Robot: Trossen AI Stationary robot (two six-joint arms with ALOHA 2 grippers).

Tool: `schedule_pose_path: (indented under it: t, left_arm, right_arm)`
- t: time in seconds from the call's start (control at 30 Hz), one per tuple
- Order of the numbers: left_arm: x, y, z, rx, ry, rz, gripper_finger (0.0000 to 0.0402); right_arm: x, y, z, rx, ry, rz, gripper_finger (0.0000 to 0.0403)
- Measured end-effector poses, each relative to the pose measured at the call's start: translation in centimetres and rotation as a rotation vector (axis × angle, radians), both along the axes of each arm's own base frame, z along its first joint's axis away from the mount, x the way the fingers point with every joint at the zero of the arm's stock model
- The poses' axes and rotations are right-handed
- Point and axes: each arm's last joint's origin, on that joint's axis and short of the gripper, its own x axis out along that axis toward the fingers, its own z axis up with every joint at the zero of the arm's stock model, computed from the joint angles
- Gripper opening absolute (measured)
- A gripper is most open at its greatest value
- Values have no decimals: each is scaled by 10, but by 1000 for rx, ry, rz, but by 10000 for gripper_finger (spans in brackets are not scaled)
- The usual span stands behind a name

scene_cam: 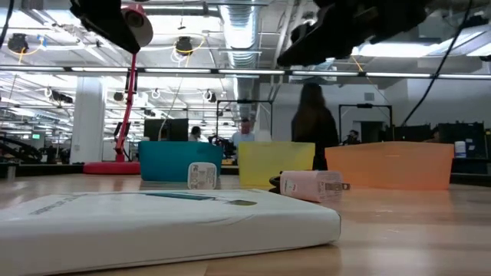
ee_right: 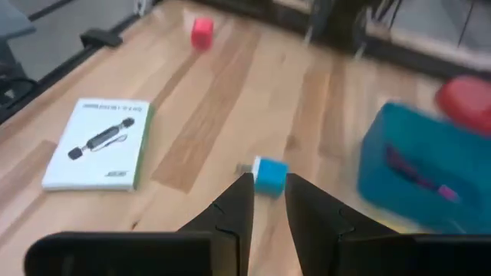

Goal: Pick and place items into bin
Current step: Put the black charger cable into the blue bin

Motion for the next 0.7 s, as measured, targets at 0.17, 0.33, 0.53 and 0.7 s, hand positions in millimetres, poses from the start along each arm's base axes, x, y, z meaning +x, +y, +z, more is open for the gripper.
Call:
schedule_pose_path:
  t: [0.17, 0.33, 0.53, 0.7]
  left_arm:
    - [0, -2, 0, -21, -28, 4, 126]
    - [3, -3, 3, -17, -51, -15, 126]
    - [4, -4, 3, -15, -57, -21, 126]
    - [4, -4, 3, -15, -57, -21, 126]
  right_arm:
    - [15, 11, -6, -2, 197, 9, 86]
    - [32, 18, -16, -35, 357, 16, 113]
    - [47, 24, -25, -93, 522, 34, 164]
    - [57, 31, -37, -191, 607, 101, 211]
